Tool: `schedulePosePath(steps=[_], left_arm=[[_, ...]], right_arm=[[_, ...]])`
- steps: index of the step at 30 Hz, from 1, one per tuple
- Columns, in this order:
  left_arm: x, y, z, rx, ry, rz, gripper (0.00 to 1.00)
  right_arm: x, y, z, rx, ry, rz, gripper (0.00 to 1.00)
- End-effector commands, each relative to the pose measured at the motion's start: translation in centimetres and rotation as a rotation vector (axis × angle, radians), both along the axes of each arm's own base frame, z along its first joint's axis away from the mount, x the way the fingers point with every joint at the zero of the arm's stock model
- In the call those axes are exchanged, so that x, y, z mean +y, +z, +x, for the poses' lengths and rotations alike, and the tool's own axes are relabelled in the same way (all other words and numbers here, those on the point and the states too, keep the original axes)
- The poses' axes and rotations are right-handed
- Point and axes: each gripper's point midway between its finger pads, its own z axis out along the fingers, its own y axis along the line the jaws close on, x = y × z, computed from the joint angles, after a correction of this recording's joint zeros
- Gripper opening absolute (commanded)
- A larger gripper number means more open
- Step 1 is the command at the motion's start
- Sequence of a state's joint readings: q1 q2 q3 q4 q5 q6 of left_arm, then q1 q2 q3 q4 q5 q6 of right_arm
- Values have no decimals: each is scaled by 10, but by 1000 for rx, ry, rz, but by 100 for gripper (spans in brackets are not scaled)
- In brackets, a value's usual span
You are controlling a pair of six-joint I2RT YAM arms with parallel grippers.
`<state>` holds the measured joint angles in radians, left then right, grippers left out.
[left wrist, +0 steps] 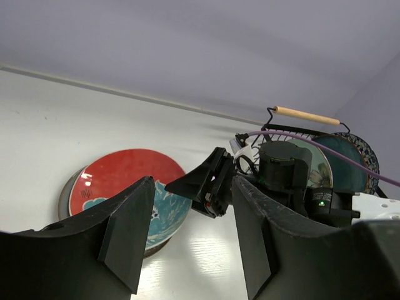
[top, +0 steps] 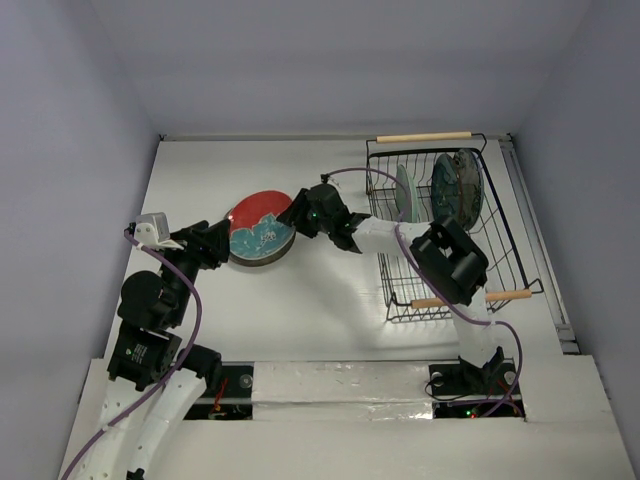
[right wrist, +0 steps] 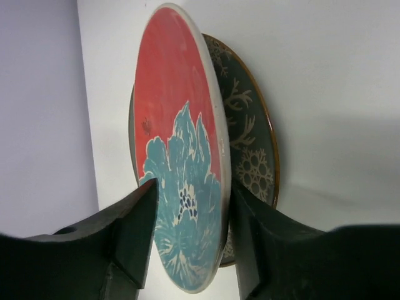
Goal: Unload the plates from the dish rack
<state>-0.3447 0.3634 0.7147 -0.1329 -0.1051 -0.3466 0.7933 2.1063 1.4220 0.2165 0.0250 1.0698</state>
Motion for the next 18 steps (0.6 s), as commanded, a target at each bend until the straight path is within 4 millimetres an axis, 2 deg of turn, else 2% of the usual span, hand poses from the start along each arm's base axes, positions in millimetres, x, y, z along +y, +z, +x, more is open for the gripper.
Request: schedulePosePath(steps=[1,4,7,8,10,14,15,16,17,18], left_arm=[[0,14,-2,-49,-7,-11,49],[0,15,-2,-53,-9,-14,49],[2,15,-2,-54,1,-14,49],[2,15,-2,-54,1,-14,49],[2,15,-2,-54,-1,-14,49],[2,15,-3,-56,-1,-14,49],[2,15,-3,-57,-1,-15,49],[2,15,-3,-57,1,-15,49],[2,15,-3,-56,1,-13,49],[2,15,-3,-56,1,-13,49]], right_arm=[[13,39,3,-105,40,62,62],[3,28,-2,-115,60,-73,77],[-9,24,-1,-134,68,-182,84],[-15,23,2,-142,54,-222,92],[-26,17,1,-133,67,-330,96],[-37,14,2,-143,79,-423,97],[-41,14,-1,-141,88,-442,96],[-48,17,-1,-157,84,-471,90],[-52,23,-3,-173,88,-480,87],[-57,51,-6,-217,86,-465,83]])
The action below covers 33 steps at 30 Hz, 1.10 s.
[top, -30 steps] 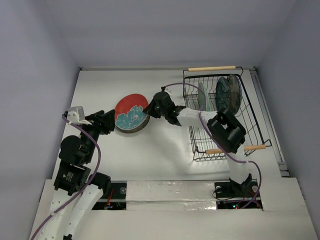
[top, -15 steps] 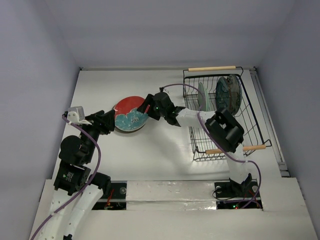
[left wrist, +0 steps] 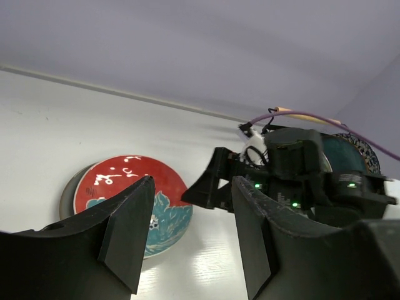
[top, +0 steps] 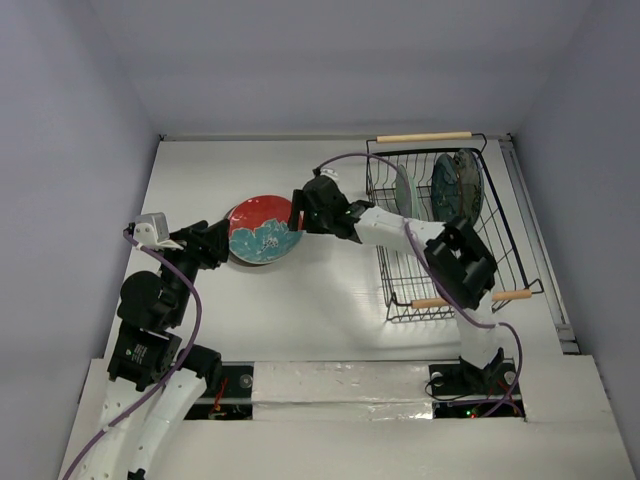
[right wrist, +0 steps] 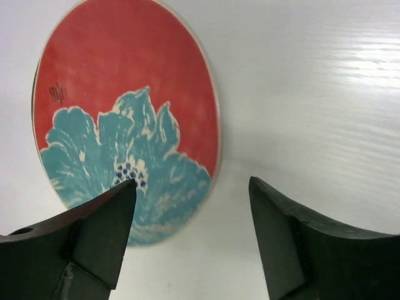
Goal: Unload the plates from the dish rack
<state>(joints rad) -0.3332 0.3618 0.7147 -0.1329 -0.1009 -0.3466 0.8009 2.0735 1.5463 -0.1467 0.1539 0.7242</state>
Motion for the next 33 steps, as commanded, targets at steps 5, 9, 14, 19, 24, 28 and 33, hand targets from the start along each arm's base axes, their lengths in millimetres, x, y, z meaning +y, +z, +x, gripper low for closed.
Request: schedulePosePath(steps=[5,9,14,19,24,28,33], left_arm=[[1,14,-2,-51,-3,-12,40],[3,13,-2,-48,9,-12,23],[9,12,-1,-34,43,-18,0],[4,11,0,-31,17,-14,8],[2,13,-2,-39,4,-12,27],[3,13,-2,-40,10,-11,34],[3,14,-3,-43,7,-12,36]], right_arm=[[-71,157,-21,-323,7,-110,0],[-149,217,-35,-435,-148,-193,0],[-252,219,-38,-419,-357,-341,0],[-288,183,-37,-307,-381,-501,46],[-287,154,-19,-239,-340,-572,71],[-288,118,4,-159,-332,-654,64],[-299,114,14,-155,-380,-751,46]])
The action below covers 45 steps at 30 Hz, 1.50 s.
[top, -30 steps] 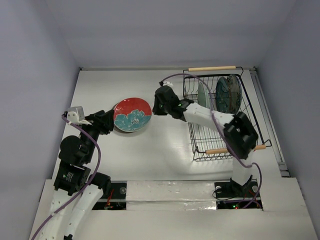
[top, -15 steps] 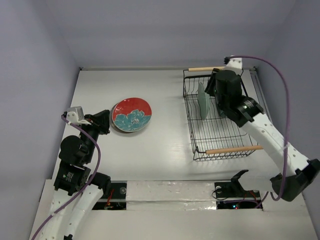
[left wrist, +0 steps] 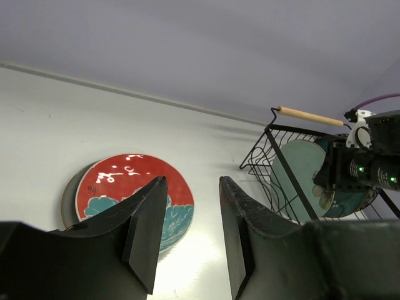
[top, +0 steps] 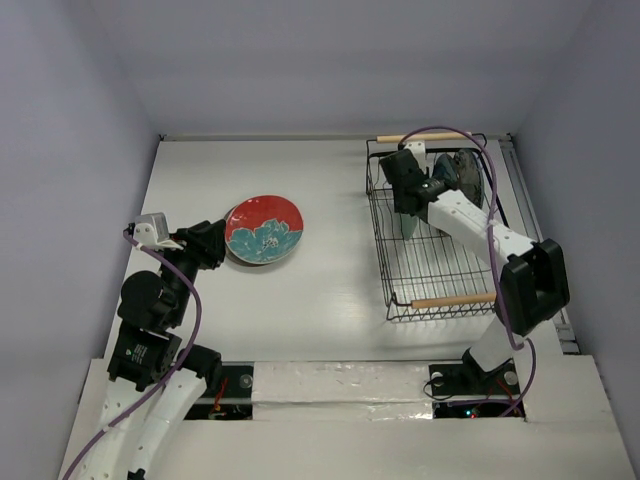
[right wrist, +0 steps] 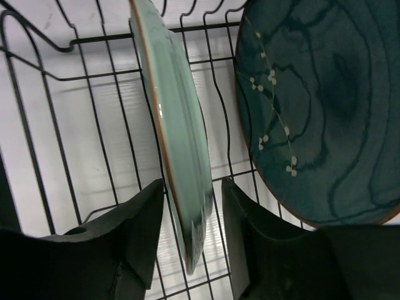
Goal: Unload the plates from the dish rack
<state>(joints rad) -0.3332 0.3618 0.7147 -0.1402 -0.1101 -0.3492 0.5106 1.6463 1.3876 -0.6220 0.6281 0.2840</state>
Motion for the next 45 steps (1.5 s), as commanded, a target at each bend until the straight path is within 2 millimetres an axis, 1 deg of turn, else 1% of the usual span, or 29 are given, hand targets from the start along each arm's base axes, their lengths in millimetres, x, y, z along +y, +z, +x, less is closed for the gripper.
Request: schedulePosePath(steps=[1,2,4,5,7,8,10,16,19,23,24,26,27,28,29,30,31,32,33,34,35,37,38,39,41,42,43,44,45], left_arm=[[1,15,-3,-50,-3,-9,36],[1,16,-4,-53,-3,-11,36],[1,16,-4,-56,-3,-11,37],[2,16,-4,-54,-2,-10,37],[2,17,-5,-57,2,-12,37],[2,17,-5,-57,2,-12,37],[2,16,-4,-55,0,-13,37],[1,16,-4,-56,-3,-12,37],[2,17,-4,-57,-2,-13,38],[2,16,-4,-54,0,-12,38],[2,15,-3,-52,1,-12,38],[1,15,-3,-51,-2,-12,38],[1,15,-3,-52,-3,-13,38],[0,15,-3,-51,-5,-11,38],[0,15,-3,-51,-6,-10,38],[0,16,-3,-53,-8,-11,38],[0,16,-3,-53,-9,-11,38],[-1,15,-2,-53,-9,-12,39],[2,15,-1,-49,1,-12,39],[2,15,-1,-50,1,-11,39],[2,14,-1,-45,4,-11,39],[2,13,0,-41,6,-8,39],[2,13,0,-42,6,-9,39],[2,13,0,-41,6,-8,39],[2,13,0,-41,7,-7,38],[3,12,0,-39,9,-8,39],[2,12,1,-39,7,-8,38],[2,13,0,-41,6,-7,38],[1,12,1,-39,3,-8,38]], right_arm=[[-9,33,11,-78,-33,-48,43],[-10,33,11,-77,-39,-59,35],[-11,37,13,-79,-38,-68,24],[-12,40,13,-84,-43,-73,13],[-16,47,12,-91,-53,-87,5],[-19,57,12,-110,-64,-96,0],[-25,70,9,-129,-80,-111,0],[-40,131,1,-255,-128,-102,0],[-42,163,-5,-349,-125,-37,0],[-47,182,-14,-407,-165,22,0],[-49,197,-22,-450,-163,64,0],[-44,209,-27,-506,-129,149,0],[-30,230,-33,-567,-46,263,0],[-14,237,-36,-588,20,329,0],[3,230,-38,-581,77,395,0],[31,241,-39,-604,195,503,0],[56,241,-43,-596,274,568,0],[85,233,-48,-554,368,650,0],[104,239,-46,-573,412,704,0],[126,226,-40,-538,440,727,0],[156,225,-47,-503,503,798,0],[191,224,-43,-486,563,894,0],[222,203,-42,-403,599,956,0],[234,206,-36,-409,611,1003,0],[256,197,-28,-380,597,1067,0],[278,184,-25,-342,626,1090,0],[296,159,-21,-281,615,1111,0],[297,169,-21,-294,615,1135,0],[307,148,-12,-264,597,1140,0]])
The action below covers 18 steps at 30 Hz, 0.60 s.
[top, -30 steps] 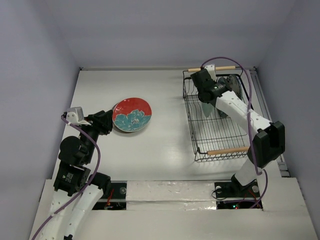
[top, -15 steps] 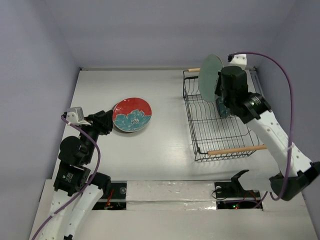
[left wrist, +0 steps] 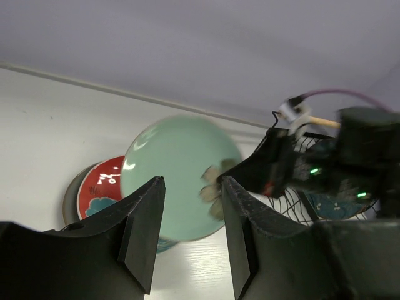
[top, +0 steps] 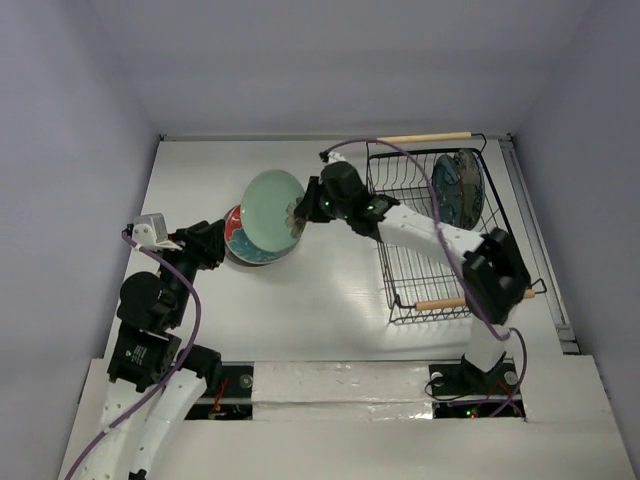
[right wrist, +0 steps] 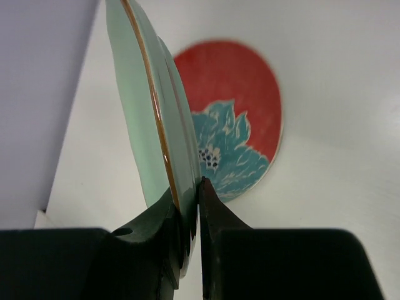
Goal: Unload the plates from the dish rack
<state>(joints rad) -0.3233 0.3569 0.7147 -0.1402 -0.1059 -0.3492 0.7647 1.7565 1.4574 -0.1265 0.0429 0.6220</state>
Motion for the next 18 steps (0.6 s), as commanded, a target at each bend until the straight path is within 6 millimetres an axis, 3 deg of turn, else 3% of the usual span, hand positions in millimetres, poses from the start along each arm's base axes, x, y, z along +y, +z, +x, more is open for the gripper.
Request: schedulePosePath(steps=[1,3,6,12,18], left_arm=[[0,12,1,-36,-3,-7,39],[0,11,1,-36,-3,-7,39],[0,11,1,-36,-3,-7,39],[-1,12,0,-38,-6,-7,39],[-1,12,0,-39,-6,-9,39]], right_arm=[[48,94,12,-112,50,358,0],[60,67,20,-58,46,355,0],[67,48,24,-19,43,373,0],[78,-12,23,109,42,374,0],[87,-59,19,200,68,330,20]])
